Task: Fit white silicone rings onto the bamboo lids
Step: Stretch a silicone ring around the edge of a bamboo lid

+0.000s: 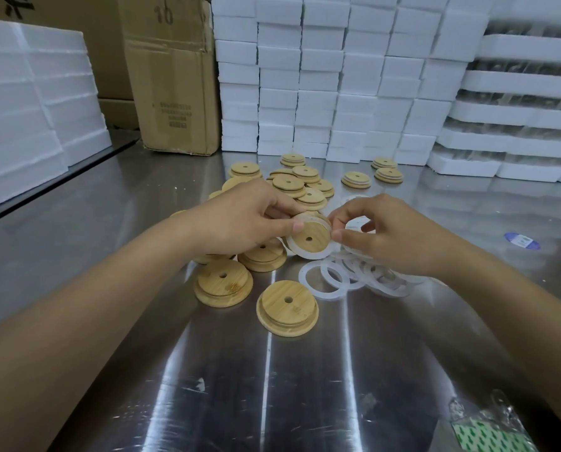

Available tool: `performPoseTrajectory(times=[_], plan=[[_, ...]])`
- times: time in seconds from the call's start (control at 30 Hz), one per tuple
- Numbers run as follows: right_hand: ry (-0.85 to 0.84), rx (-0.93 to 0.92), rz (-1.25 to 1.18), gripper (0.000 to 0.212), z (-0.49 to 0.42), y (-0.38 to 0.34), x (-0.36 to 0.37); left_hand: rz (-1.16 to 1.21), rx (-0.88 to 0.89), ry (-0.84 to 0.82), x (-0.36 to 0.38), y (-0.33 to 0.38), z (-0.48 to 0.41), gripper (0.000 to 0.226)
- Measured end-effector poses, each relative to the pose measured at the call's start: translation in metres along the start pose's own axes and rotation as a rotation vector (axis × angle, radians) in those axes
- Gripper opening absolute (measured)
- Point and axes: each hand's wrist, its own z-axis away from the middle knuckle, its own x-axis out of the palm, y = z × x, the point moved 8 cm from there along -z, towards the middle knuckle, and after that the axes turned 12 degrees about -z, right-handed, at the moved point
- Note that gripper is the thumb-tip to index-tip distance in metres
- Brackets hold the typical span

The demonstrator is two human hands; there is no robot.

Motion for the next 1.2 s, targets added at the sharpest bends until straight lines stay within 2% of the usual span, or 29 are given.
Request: performPoseTrajectory(times=[0.2,0.3,0.4,0.5,0.63,0.73,0.97,1.2], plan=[[-0.001,0.0,0.023,0.01,0.0,0.001,0.001,-0.003,0.013,0.03,-0.001,0.001,0.0,0.022],[0.072,0.004,0.061,0.009,0.002,-0.001,-0.003,0.007,0.013,0.061,0.001,0.003,0.001,0.022],[0.194,-0.079,0.086,0.005,0.005,-0.01,-0.008,-0.022,0.031,0.114,0.004,0.008,0.002,0.022],[0.242,-0.172,0.072,0.018,0.006,-0.021,-0.006,-0.026,0.044,0.135,0.009,0.014,0.001,0.024],[0.25,-0.257,0.067,0.006,0.008,-0.03,-0.001,-0.038,0.064,0.147,0.013,0.017,0.001,0.024],[0.257,-0.207,0.008,0.006,0.007,-0.027,-0.004,-0.013,0.059,0.155,0.013,0.015,0.0,0.026],[0.146,0.058,-0.36,0.011,0.001,-0.006,-0.007,0.016,0.028,0.162,0.012,0.015,-0.001,0.028],[0.163,0.143,-0.365,0.012,0.002,0.009,-0.018,0.019,-0.061,0.206,0.008,0.004,-0.002,0.022]])
